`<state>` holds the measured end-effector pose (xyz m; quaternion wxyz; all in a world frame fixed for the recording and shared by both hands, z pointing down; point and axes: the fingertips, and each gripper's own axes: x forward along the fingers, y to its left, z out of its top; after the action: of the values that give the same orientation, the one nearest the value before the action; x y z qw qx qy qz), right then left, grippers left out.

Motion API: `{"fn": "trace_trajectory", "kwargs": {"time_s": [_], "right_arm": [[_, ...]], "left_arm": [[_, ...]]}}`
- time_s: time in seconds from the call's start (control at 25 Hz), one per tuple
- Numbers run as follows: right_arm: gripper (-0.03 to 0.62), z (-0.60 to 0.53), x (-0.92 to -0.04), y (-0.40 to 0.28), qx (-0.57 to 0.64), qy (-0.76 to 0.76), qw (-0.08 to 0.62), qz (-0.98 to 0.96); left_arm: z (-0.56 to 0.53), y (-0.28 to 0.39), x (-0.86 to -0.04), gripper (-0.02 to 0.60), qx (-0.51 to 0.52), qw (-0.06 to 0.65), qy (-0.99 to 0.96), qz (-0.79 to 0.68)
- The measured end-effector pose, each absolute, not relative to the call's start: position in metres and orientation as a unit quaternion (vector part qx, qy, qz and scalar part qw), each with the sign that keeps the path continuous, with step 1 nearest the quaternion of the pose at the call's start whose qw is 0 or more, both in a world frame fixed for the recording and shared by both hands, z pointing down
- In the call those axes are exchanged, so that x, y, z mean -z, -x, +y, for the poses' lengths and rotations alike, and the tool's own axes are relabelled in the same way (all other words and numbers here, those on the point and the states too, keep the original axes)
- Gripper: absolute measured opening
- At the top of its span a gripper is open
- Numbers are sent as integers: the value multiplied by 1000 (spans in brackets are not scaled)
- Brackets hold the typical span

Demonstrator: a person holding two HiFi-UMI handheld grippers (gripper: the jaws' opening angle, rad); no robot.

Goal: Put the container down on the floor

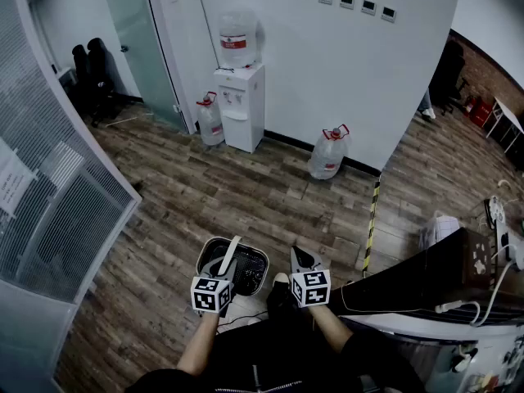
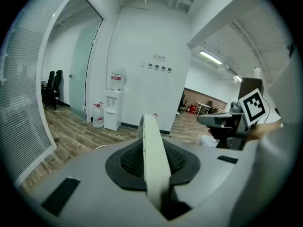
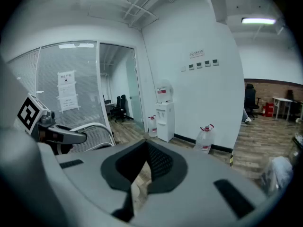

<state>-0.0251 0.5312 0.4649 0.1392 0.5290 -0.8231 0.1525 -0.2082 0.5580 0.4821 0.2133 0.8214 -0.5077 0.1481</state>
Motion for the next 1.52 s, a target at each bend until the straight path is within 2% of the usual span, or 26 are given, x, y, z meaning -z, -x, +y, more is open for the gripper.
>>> {"fn": "trace_trajectory", "kwargs": {"time_s": [0.2, 0.4, 0.92, 1.52], "right_arm": [[9, 538, -468, 25, -158, -525, 142, -824], [10, 540, -466, 35, -178, -498, 106, -842], [9, 520, -475, 45, -186, -485, 129, -845], [11, 429, -467, 15, -190, -508, 130, -830]], "left_arm": [[558, 204, -481, 67, -153, 214, -823, -503], [552, 205, -485, 67, -157, 216, -823, -501], [528, 202, -488, 67, -163, 225, -825, -492], [440, 183, -491, 67, -174, 234, -830, -476]]}}
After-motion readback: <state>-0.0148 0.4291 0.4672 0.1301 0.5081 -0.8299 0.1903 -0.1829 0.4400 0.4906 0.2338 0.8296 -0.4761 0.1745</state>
